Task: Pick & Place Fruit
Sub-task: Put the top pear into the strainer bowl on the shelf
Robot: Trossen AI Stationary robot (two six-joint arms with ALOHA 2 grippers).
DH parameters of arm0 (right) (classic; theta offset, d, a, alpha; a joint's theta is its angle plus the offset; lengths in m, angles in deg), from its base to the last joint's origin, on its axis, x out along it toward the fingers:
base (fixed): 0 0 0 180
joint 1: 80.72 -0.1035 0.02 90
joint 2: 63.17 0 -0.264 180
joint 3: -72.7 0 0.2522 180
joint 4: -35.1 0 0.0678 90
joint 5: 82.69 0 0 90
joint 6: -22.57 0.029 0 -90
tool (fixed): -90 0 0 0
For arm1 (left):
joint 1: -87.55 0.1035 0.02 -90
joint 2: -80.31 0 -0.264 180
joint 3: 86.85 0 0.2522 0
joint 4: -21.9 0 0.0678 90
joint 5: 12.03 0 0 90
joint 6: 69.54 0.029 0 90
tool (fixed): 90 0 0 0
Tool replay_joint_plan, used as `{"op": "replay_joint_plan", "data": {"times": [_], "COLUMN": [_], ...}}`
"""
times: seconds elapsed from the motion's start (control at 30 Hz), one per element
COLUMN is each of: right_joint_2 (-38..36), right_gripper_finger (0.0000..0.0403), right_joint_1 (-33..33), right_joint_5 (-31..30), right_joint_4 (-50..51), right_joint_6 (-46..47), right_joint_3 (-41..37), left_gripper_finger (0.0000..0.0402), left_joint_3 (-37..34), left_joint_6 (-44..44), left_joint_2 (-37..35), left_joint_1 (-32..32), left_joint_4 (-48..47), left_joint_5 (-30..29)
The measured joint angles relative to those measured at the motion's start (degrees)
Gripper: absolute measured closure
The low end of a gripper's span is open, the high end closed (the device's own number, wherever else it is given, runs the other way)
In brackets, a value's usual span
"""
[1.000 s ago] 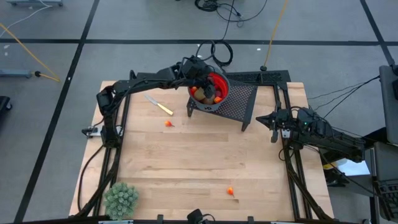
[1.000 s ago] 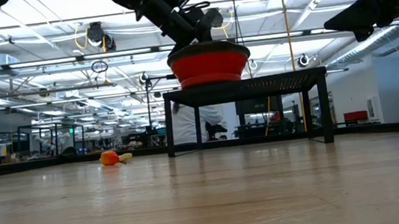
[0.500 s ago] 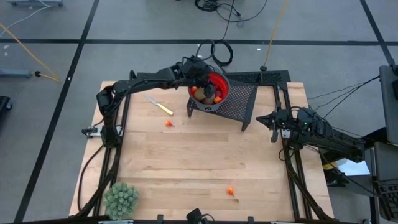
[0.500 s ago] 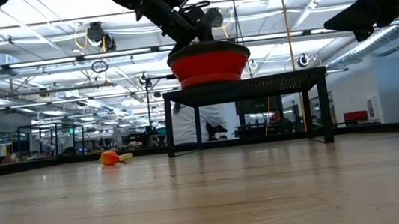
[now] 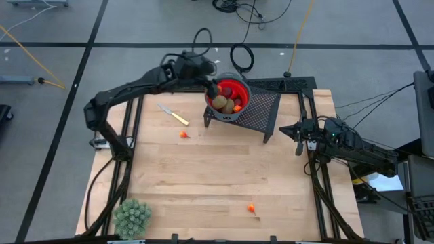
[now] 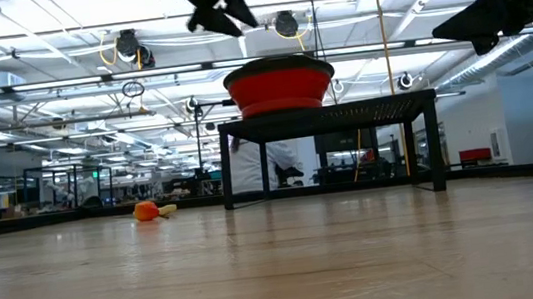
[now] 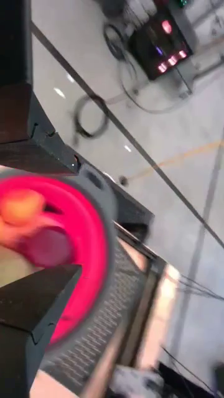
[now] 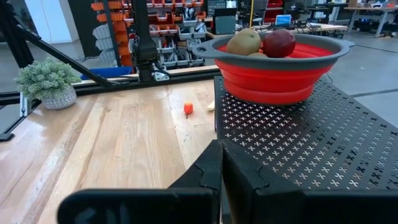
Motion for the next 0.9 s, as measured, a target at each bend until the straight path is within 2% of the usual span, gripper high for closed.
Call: {"op": "replay_joint_plan", "data": {"times": [0.1,0.23,0.63,0.8,0.9], "right_joint_2": [0.0,0.0,0.0,0.0,0.0], "right_gripper_finger": [0.0399,0.0399,0.0399,0.0399,0.0399], "right_joint_1": [0.0,0.0,0.0,0.0,0.0], "right_joint_5": [0.0,0.0,0.0,0.0,0.0], "right_joint_4": [0.0,0.0,0.0,0.0,0.0], "right_joint_6": [0.0,0.0,0.0,0.0,0.0], "right_joint_3": [0.0,0.0,0.0,0.0,0.0], "left_gripper_finger": [0.0158,0.0158,0.0158,0.0158,0.0158], "left_joint_3": [0.0,0.0,-0.4,-1.1,-1.1], "left_joint_6": [-0.9,-6.4,-32.4,-44.1,-47.8], "left_joint_2": [-2.5,-5.4,-6.2,-6.3,-6.3], "left_joint_1": [-1.0,-1.9,-1.5,0.3,1.7], "left_joint_4": [-7.5,-17.1,-43.2,-50.0,-52.8], "left_joint_5": [-3.8,-7.4,-13.5,-13.4,-11.3]}}
